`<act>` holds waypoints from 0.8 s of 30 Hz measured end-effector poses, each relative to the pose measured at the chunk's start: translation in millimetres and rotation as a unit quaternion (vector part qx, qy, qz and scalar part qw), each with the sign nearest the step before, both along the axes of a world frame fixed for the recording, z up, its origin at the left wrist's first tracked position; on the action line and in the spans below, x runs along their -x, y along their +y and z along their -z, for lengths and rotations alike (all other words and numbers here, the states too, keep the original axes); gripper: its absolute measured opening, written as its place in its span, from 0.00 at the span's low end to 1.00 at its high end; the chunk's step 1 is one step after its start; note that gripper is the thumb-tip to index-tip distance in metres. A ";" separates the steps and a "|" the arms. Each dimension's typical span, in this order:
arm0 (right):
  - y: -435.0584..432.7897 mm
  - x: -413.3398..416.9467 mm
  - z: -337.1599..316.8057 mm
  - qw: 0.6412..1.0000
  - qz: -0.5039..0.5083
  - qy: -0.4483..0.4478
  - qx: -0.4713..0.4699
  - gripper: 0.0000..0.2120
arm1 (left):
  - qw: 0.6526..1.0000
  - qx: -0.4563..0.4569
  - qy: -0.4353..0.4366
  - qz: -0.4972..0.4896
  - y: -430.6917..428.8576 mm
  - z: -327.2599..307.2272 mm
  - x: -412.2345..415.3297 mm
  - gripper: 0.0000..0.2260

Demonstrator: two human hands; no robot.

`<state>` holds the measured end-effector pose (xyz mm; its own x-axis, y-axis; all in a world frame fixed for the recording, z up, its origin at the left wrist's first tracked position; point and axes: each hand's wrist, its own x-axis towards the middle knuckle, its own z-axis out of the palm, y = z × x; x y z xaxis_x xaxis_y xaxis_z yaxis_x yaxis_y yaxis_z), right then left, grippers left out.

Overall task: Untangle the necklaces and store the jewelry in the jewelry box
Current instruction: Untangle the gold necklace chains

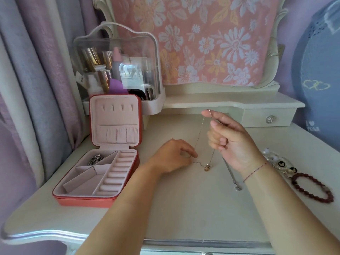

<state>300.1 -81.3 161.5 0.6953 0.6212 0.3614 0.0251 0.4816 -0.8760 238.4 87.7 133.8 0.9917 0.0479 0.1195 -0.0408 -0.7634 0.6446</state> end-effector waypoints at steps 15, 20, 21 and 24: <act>16.1 0.6 27.2 0.844 0.227 -0.244 0.421 0.06 | 0.926 0.363 -0.006 -0.106 2.0 -18.4 8.5 0.07; 15.6 2.2 22.1 0.892 0.193 -0.194 0.360 0.04 | 0.912 0.396 -0.019 -0.109 0.7 -20.2 9.6 0.07; 15.4 3.2 21.0 0.905 0.170 -0.175 0.348 0.03 | 0.910 0.400 -0.020 -0.109 1.1 -20.3 9.6 0.07; 15.3 5.4 21.5 0.913 0.126 -0.153 0.357 0.03 | 0.905 0.408 -0.023 -0.115 1.6 -20.5 9.1 0.07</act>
<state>294.8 -66.1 140.0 0.7831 0.6082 0.1294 0.3531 -0.2637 -0.8976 229.3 89.3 154.3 0.9395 0.3424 -0.0080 0.0177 -0.0250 0.9995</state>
